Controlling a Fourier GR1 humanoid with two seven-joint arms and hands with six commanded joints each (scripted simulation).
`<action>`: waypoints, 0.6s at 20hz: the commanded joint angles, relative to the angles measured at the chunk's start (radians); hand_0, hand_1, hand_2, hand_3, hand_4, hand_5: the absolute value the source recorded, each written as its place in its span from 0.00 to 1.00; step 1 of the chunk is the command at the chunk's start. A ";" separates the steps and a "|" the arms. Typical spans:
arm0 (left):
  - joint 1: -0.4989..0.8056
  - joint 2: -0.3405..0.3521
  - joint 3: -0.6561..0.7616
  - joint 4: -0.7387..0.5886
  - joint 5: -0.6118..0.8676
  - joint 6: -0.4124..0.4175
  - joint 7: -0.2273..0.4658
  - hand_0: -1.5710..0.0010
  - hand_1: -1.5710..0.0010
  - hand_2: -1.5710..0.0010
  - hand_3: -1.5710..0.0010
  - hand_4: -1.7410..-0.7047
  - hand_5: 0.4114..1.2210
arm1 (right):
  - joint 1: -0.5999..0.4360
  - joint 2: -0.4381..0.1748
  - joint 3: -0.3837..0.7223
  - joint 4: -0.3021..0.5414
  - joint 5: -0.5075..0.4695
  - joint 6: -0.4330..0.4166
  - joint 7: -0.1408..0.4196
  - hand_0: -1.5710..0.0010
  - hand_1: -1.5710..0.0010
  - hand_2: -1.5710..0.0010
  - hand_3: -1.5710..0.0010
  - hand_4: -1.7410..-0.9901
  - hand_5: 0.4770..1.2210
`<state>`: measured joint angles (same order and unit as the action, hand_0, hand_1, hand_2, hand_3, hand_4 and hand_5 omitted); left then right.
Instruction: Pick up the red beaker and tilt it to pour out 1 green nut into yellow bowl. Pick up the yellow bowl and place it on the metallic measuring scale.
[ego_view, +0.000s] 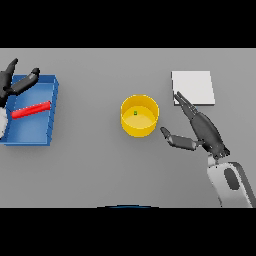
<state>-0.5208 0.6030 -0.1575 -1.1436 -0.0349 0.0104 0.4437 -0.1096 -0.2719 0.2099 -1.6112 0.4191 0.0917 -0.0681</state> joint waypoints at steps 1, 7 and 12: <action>-0.002 0.002 0.001 -0.004 0.001 0.000 0.013 0.99 0.99 0.99 0.99 0.91 0.32 | -0.026 -0.028 0.022 0.005 0.033 0.025 0.008 1.00 1.00 1.00 1.00 0.82 0.22; 0.018 -0.006 0.001 -0.024 0.011 0.002 0.020 1.00 1.00 1.00 1.00 0.90 0.34 | -0.220 -0.141 0.187 0.096 0.253 0.122 -0.066 1.00 1.00 1.00 1.00 0.78 0.21; 0.022 0.005 0.005 -0.027 0.018 -0.016 0.010 1.00 1.00 1.00 1.00 0.90 0.35 | -0.348 -0.172 0.291 0.202 0.353 0.184 -0.142 1.00 1.00 1.00 1.00 0.78 0.22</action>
<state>-0.4987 0.6070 -0.1531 -1.1704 -0.0164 -0.0055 0.4529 -0.4575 -0.4432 0.5006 -1.4098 0.7718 0.2752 -0.2081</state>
